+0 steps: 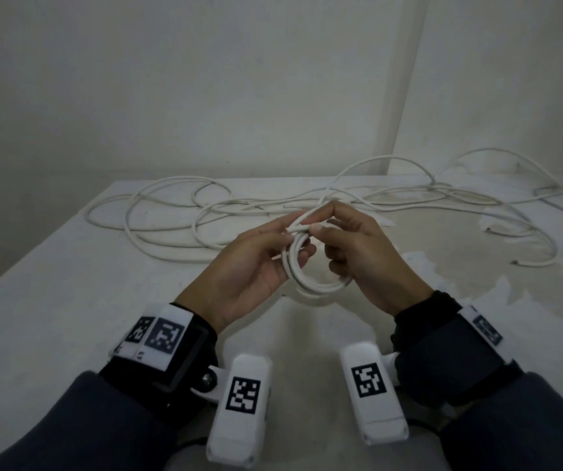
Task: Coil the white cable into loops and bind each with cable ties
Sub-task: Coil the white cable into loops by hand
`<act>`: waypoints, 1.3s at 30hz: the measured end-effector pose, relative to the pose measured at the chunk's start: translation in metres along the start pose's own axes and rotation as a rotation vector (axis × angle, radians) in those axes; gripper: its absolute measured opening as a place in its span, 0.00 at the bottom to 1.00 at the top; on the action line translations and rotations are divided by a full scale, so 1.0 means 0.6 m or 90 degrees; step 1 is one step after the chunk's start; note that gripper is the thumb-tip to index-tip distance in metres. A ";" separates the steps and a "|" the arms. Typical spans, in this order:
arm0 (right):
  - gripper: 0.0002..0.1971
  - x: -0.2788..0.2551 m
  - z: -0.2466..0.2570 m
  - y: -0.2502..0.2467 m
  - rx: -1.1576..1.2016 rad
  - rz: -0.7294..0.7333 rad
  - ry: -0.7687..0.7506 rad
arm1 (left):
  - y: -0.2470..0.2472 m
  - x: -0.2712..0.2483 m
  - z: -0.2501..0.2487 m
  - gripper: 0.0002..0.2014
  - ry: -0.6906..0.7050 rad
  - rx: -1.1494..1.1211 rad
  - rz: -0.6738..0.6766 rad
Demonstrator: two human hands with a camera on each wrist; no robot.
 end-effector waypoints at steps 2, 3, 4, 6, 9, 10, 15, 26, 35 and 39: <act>0.08 0.001 0.000 -0.002 0.017 -0.017 0.001 | 0.008 -0.002 0.001 0.22 -0.017 -0.040 0.025; 0.09 0.001 -0.001 -0.003 0.026 -0.021 0.006 | 0.012 -0.003 0.001 0.22 -0.012 -0.028 0.037; 0.11 0.001 -0.002 -0.003 0.035 -0.024 0.012 | 0.014 -0.005 0.001 0.21 0.000 0.003 0.043; 0.16 0.001 -0.004 -0.004 0.054 -0.027 0.029 | 0.013 -0.005 0.001 0.17 0.024 0.073 0.038; 0.17 -0.001 -0.008 0.000 0.060 -0.007 0.040 | 0.003 -0.005 0.003 0.16 0.023 0.134 0.020; 0.16 -0.001 -0.009 0.001 0.052 0.000 0.037 | 0.002 -0.005 0.002 0.16 0.023 0.143 0.019; 0.03 0.003 0.003 -0.002 -0.114 -0.025 -0.073 | -0.003 0.002 -0.015 0.17 0.080 0.186 -0.008; 0.06 0.014 0.019 -0.044 -0.402 -0.060 -0.154 | -0.023 0.002 -0.041 0.09 0.198 0.378 -0.062; 0.13 0.006 0.029 -0.044 -0.665 -0.007 -0.150 | -0.032 0.005 -0.046 0.05 0.247 0.439 -0.105; 0.05 0.005 0.043 -0.039 -0.353 -0.029 -0.189 | -0.030 0.004 -0.052 0.06 0.261 0.386 -0.116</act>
Point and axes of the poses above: each hand's wrist, its own x-axis towards the middle knuckle, its own y-axis out of the palm, z = x × y, the point moved 8 cm from there along x, towards the middle knuckle, and after that the axes turned 10 degrees about -z, right-handed, at the moved point
